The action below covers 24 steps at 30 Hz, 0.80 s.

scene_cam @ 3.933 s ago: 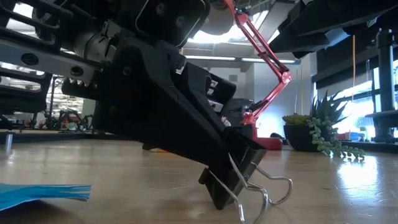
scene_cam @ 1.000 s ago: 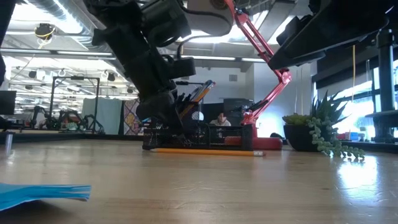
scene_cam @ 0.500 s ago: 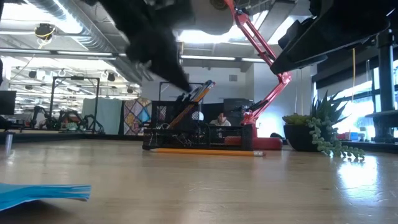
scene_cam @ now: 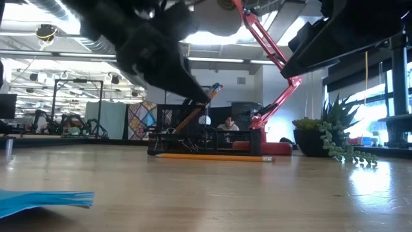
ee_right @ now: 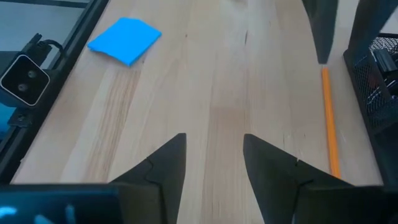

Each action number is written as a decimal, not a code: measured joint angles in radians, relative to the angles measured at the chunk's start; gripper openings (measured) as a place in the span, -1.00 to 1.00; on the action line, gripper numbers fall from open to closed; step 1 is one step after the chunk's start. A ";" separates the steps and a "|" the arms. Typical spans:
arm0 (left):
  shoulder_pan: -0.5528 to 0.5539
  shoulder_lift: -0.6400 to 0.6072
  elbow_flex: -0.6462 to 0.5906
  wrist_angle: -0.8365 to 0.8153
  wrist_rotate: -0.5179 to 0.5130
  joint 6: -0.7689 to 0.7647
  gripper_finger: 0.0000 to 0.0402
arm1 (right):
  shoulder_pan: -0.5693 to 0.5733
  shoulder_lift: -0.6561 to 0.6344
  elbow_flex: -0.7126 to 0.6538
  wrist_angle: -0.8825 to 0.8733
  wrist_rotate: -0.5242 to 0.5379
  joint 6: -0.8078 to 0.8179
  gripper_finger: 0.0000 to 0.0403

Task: Pick and place office supplies into organizer
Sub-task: Put the orange pencil into the black desk organizer

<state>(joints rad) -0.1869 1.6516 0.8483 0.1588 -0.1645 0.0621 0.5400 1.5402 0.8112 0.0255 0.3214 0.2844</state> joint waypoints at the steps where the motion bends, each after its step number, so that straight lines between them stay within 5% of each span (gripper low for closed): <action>1: 0.013 0.000 -0.020 0.034 0.023 -0.010 -0.57 | 0.000 0.000 0.000 -0.002 0.000 -0.001 -0.19; 7: 0.071 0.000 -0.118 0.174 0.135 -0.012 -0.56 | 0.000 0.000 0.000 -0.003 0.000 -0.003 -0.19; 24: 0.078 0.104 -0.139 0.200 0.085 -0.005 -0.13 | 0.000 0.000 0.000 -0.005 0.000 -0.031 -0.19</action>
<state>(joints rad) -0.1087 1.7555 0.7094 0.3589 -0.0796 0.0568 0.5396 1.5402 0.8112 0.0204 0.3214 0.2537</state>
